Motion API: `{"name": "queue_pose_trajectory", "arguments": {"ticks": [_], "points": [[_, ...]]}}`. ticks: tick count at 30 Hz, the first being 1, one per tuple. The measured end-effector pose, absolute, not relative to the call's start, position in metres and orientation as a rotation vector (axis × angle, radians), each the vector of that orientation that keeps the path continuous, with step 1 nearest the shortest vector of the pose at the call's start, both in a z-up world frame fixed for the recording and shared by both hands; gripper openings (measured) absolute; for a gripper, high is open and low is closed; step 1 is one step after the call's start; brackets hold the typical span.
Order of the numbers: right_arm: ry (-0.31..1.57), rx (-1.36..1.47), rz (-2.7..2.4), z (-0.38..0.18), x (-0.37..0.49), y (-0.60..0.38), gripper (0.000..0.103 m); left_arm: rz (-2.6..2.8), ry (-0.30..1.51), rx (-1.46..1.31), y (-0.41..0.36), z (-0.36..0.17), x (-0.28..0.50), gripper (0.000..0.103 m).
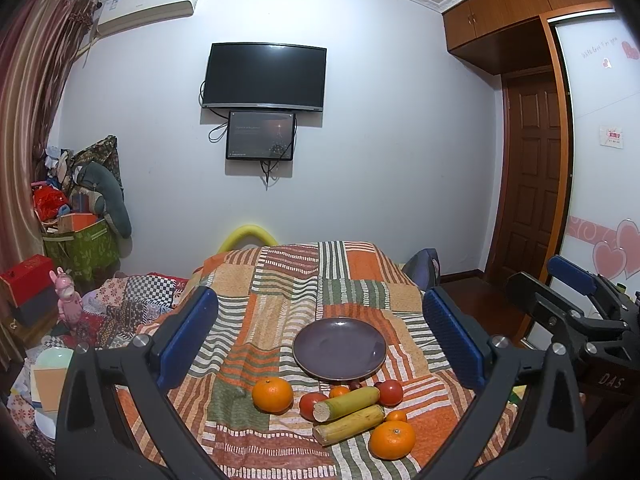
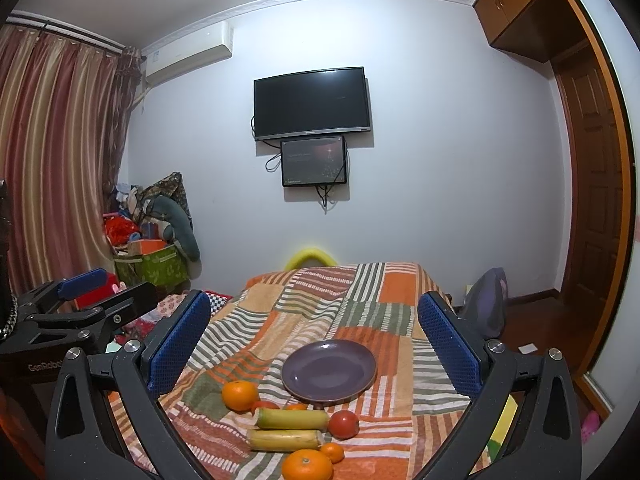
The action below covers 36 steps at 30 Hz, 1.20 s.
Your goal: Organize fruits
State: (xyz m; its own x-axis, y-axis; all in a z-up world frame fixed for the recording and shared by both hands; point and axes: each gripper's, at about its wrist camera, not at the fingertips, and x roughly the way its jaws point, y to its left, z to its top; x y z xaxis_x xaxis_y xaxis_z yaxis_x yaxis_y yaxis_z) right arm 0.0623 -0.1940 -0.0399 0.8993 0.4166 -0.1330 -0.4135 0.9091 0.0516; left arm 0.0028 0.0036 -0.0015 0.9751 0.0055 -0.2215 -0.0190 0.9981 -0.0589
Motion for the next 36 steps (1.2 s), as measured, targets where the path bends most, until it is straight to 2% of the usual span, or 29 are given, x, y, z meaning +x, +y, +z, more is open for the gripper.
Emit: {"name": "queue_pose_trajectory", "arguments": {"ticks": [36], "points": [[0.154,0.022,0.433,-0.0389,0.0624,-0.1928,0.103,0.009,0.228,-0.064,0.0017,-0.006,0.0051,0.103]]}}
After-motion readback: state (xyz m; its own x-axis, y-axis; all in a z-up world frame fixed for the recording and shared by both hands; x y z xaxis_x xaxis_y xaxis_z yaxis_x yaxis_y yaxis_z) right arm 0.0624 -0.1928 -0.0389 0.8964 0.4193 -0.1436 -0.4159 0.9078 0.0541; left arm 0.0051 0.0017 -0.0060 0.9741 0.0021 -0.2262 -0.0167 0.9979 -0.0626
